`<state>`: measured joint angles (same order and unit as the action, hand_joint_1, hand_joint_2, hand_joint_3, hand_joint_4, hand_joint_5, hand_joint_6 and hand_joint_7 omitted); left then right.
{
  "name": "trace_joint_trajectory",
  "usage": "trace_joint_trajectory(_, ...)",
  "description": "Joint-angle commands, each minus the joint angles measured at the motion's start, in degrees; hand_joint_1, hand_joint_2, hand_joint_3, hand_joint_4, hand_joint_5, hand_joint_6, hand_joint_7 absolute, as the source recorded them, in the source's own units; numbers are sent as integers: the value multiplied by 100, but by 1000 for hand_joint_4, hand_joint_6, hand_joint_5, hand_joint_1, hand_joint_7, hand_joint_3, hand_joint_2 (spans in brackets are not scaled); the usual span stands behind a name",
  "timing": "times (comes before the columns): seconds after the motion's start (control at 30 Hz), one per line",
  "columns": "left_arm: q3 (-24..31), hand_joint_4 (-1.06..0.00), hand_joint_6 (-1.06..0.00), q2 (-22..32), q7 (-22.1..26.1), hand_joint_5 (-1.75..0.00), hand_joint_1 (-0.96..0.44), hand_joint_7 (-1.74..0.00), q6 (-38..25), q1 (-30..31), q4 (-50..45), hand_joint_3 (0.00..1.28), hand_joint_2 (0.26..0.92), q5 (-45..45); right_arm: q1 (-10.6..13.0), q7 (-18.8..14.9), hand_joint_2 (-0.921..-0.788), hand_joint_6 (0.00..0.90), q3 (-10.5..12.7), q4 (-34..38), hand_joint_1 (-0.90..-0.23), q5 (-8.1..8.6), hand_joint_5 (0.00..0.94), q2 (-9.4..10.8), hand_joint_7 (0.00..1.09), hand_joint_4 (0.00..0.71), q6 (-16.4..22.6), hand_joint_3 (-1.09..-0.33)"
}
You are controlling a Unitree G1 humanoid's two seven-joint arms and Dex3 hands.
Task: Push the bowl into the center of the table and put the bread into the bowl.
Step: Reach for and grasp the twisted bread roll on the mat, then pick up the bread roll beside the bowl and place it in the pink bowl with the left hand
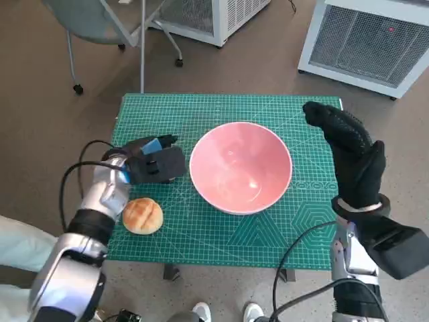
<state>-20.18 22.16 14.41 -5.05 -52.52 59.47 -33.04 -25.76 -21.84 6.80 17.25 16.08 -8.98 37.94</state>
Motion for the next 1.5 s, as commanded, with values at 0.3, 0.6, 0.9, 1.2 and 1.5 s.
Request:
trace_joint_trajectory(0.3,-303,-607,-640,-44,-452,-1099,146,-613,211,-209,583,114,888,-164,253,-174,-921,-1,11,-346,-711,263,2,-12,434,76,-233,-715)
trace_joint_trajectory(0.6,-204,-686,-682,161,-762,-1144,6,-1112,542,-76,119,58,912,-32,382,-319,-921,-1,9,-692,-708,496,1,9,438,73,-328,-694)
trace_joint_trajectory(0.9,189,-747,-643,506,-840,-1096,2,-1152,644,348,-1333,37,920,173,450,-409,-921,-1,36,-885,-692,580,1,5,440,73,-358,-673)
trace_joint_trajectory(1.2,744,-774,-668,696,-1091,-1069,2,-1124,759,932,-3171,17,918,306,460,-445,-921,-1,89,-925,-689,587,1,-34,442,73,-356,-671)
trace_joint_trajectory(1.5,873,-802,-707,449,-1371,-1120,2,-998,887,1297,-4595,8,910,235,456,-476,-921,-1,131,-924,-690,581,0,-50,445,73,-380,-668)
